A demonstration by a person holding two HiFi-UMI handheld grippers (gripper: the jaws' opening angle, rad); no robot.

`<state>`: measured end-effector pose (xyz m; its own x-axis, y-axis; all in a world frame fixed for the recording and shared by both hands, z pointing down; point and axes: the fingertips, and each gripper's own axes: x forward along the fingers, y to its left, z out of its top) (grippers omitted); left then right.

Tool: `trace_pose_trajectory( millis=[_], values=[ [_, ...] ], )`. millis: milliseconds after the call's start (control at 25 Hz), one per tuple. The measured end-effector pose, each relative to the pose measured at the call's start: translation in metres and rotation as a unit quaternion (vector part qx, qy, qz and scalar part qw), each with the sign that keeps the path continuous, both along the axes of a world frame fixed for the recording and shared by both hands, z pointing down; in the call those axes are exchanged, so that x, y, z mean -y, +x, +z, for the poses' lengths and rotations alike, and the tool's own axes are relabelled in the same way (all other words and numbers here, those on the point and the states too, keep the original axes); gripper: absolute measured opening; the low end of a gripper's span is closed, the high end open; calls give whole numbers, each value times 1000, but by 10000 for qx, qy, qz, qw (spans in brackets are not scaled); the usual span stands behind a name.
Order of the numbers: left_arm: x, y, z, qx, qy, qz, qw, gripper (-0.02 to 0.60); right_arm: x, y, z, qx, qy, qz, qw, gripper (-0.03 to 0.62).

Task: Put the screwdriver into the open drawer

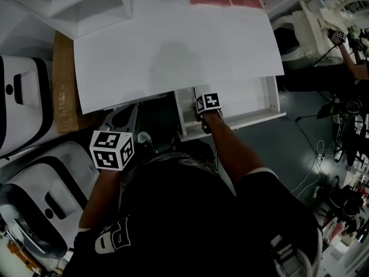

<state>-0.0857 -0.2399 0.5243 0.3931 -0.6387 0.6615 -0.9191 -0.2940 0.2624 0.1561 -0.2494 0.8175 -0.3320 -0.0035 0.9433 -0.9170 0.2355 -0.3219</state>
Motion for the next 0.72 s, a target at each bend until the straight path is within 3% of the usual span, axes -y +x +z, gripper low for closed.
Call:
trace_pose_trajectory(
  millis=[200, 720],
  values=[
    [0, -3, -2, -27, 27, 38, 10000, 11, 2, 2, -3, -157, 131, -47, 9998, 133],
    [-5, -10, -7, -159, 129, 258, 9995, 11, 2, 0, -26, -279, 515, -23, 9983, 140]
  ],
)
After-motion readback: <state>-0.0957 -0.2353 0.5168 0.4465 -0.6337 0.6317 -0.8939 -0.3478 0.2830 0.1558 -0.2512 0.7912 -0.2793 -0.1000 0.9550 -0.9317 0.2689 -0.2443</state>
